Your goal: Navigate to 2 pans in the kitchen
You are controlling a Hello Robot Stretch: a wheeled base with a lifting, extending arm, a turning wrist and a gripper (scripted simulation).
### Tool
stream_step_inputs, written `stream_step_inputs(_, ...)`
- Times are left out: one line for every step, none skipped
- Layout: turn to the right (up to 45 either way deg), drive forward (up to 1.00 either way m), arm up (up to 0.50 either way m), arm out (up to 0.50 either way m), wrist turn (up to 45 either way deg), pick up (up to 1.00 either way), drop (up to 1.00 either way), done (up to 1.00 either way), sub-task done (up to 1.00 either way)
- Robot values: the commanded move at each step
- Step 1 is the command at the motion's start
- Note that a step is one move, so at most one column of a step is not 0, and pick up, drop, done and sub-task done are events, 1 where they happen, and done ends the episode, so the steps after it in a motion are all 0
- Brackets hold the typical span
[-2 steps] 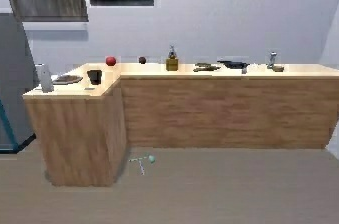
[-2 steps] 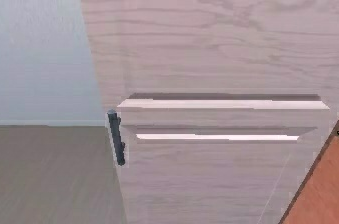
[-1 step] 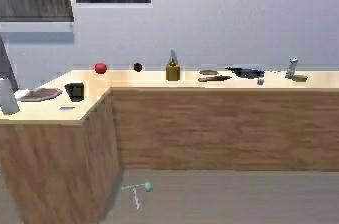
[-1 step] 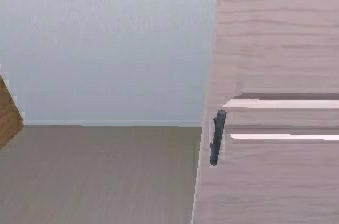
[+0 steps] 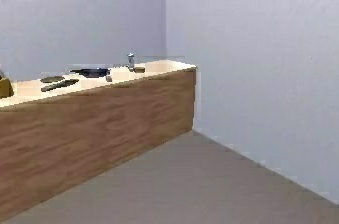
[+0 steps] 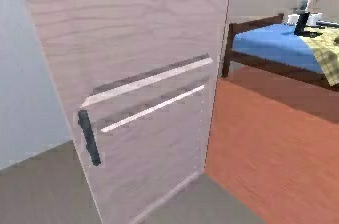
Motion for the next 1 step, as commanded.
stream_step_inputs(0.0, 1.00, 0.00, 0.00, 0.0, 0.00, 0.00, 0.00, 0.00)
